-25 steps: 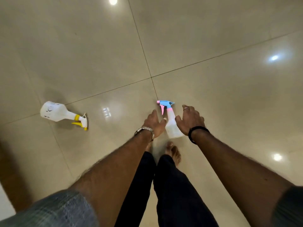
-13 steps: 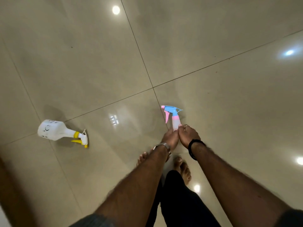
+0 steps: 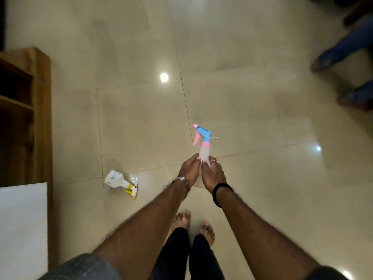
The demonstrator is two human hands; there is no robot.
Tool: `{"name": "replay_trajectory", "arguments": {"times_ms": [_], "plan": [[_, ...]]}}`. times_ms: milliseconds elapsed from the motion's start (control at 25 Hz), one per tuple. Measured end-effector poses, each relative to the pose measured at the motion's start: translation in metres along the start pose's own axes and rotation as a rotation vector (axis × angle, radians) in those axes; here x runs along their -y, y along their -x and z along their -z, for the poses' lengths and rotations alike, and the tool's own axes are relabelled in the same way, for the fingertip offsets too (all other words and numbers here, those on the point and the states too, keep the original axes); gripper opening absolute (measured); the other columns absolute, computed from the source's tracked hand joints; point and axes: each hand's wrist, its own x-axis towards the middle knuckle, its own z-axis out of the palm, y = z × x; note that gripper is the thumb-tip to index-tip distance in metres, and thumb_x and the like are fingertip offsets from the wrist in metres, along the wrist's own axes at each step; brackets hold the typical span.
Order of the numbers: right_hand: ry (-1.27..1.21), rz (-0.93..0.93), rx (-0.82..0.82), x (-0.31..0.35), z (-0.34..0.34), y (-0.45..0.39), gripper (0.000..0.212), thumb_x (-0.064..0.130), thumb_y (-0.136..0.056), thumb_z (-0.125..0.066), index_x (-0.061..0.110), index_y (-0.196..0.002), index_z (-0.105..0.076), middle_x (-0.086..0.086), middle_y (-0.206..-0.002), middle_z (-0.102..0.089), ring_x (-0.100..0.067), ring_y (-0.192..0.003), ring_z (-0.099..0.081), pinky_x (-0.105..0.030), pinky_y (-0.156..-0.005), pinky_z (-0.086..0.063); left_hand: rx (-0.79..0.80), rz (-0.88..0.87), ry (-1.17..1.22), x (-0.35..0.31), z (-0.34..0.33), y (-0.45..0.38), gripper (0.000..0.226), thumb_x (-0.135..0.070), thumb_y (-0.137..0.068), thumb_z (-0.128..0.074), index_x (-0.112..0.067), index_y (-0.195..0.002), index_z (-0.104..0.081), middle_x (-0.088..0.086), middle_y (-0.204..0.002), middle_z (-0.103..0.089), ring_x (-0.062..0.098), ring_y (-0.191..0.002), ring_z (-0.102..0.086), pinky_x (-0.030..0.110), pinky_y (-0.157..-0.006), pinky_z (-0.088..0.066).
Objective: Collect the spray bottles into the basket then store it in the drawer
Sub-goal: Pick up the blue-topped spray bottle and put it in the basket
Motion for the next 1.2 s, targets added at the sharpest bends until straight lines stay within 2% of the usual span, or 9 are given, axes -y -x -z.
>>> {"name": "replay_trajectory", "arguments": {"times_ms": [120, 240, 480, 560, 680, 760, 920, 1040, 1200], "plan": [[0.061, 0.124, 0.034, 0.089, 0.038, 0.088, 0.044, 0.035, -0.102, -0.040, 0.015, -0.140, -0.050, -0.015, -0.134, -0.058, -0.033, -0.120, -0.058, -0.039, -0.101, -0.047, -0.044, -0.035, 0.106, -0.065, 0.043, 0.090, 0.035, -0.015, -0.100, -0.046, -0.018, -0.128, -0.067, 0.003, -0.120, -0.068, 0.022, -0.110, -0.061, 0.033, -0.099, -0.046], [0.118, 0.205, 0.054, 0.164, 0.056, 0.159, 0.043, 0.034, -0.102, -0.038, 0.015, -0.139, -0.049, -0.015, -0.132, -0.057, -0.032, -0.118, -0.057, -0.037, -0.099, -0.046, -0.063, -0.100, 0.142, -0.126, 0.089, 0.169, 0.030, -0.012, -0.100, -0.046, -0.024, -0.108, -0.072, 0.005, -0.114, -0.069, 0.022, -0.102, -0.061, 0.031, -0.092, -0.046], [0.143, 0.575, 0.113, 0.331, 0.054, 0.281, 0.042, 0.032, -0.102, -0.038, 0.015, -0.139, -0.050, -0.016, -0.128, -0.060, -0.033, -0.112, -0.060, -0.038, -0.095, -0.048, -0.266, -0.351, 0.245, -0.229, 0.209, 0.323, 0.032, -0.011, -0.101, -0.045, -0.019, -0.123, -0.066, 0.004, -0.123, -0.064, 0.022, -0.109, -0.059, 0.031, -0.100, -0.044], [0.221, 0.744, 0.255, 0.364, 0.026, 0.351, 0.042, 0.030, -0.102, -0.039, 0.014, -0.139, -0.051, -0.016, -0.129, -0.060, -0.033, -0.113, -0.060, -0.038, -0.095, -0.048, -0.465, -0.407, 0.383, -0.211, 0.258, 0.388, 0.034, -0.012, -0.100, -0.045, -0.016, -0.128, -0.065, 0.007, -0.130, -0.065, 0.027, -0.117, -0.061, 0.036, -0.107, -0.044], [0.179, 0.817, 0.207, 0.393, 0.013, 0.361, 0.042, 0.029, -0.102, -0.039, 0.013, -0.138, -0.052, -0.017, -0.131, -0.060, -0.034, -0.116, -0.059, -0.035, -0.093, -0.045, -0.473, -0.476, 0.350, -0.223, 0.278, 0.415, 0.035, -0.011, -0.099, -0.045, -0.016, -0.127, -0.066, 0.006, -0.122, -0.067, 0.024, -0.109, -0.062, 0.031, -0.096, -0.047], [0.259, 0.890, 0.291, 0.392, -0.013, 0.391, 0.043, 0.029, -0.103, -0.038, 0.009, -0.139, -0.051, -0.020, -0.135, -0.058, -0.035, -0.122, -0.056, -0.038, -0.101, -0.043, -0.571, -0.475, 0.363, -0.192, 0.297, 0.453, 0.035, -0.012, -0.099, -0.046, -0.017, -0.127, -0.067, 0.005, -0.119, -0.067, 0.020, -0.098, -0.063, 0.025, -0.082, -0.047], [0.403, 1.035, 0.533, 0.358, -0.087, 0.477, 0.043, 0.026, -0.103, -0.038, 0.006, -0.140, -0.051, -0.021, -0.137, -0.058, -0.037, -0.125, -0.053, -0.038, -0.101, -0.040, -0.816, -0.394, 0.521, -0.100, 0.328, 0.534, 0.042, -0.011, -0.098, -0.046, -0.019, -0.136, -0.062, 0.008, -0.130, -0.066, 0.025, -0.106, -0.062, 0.029, -0.086, -0.049], [0.469, 1.108, 0.715, 0.310, -0.138, 0.549, 0.043, 0.028, -0.104, -0.037, 0.009, -0.142, -0.050, -0.017, -0.136, -0.058, -0.036, -0.123, -0.054, -0.034, -0.095, -0.040, -0.952, -0.317, 0.561, -0.014, 0.337, 0.596, 0.040, -0.015, -0.101, -0.043, -0.019, -0.136, -0.061, 0.005, -0.124, -0.064, 0.024, -0.103, -0.058, 0.026, -0.078, -0.047], [0.620, 1.123, 0.880, 0.232, -0.190, 0.640, 0.046, 0.034, -0.104, -0.035, 0.010, -0.141, -0.049, -0.016, -0.131, -0.060, -0.034, -0.117, -0.057, -0.044, -0.099, -0.047, -1.073, -0.224, 0.653, 0.099, 0.336, 0.670, 0.037, -0.022, -0.105, -0.038, -0.015, -0.134, -0.060, 0.012, -0.137, -0.060, 0.027, -0.112, -0.057, 0.036, -0.096, -0.044]]}}
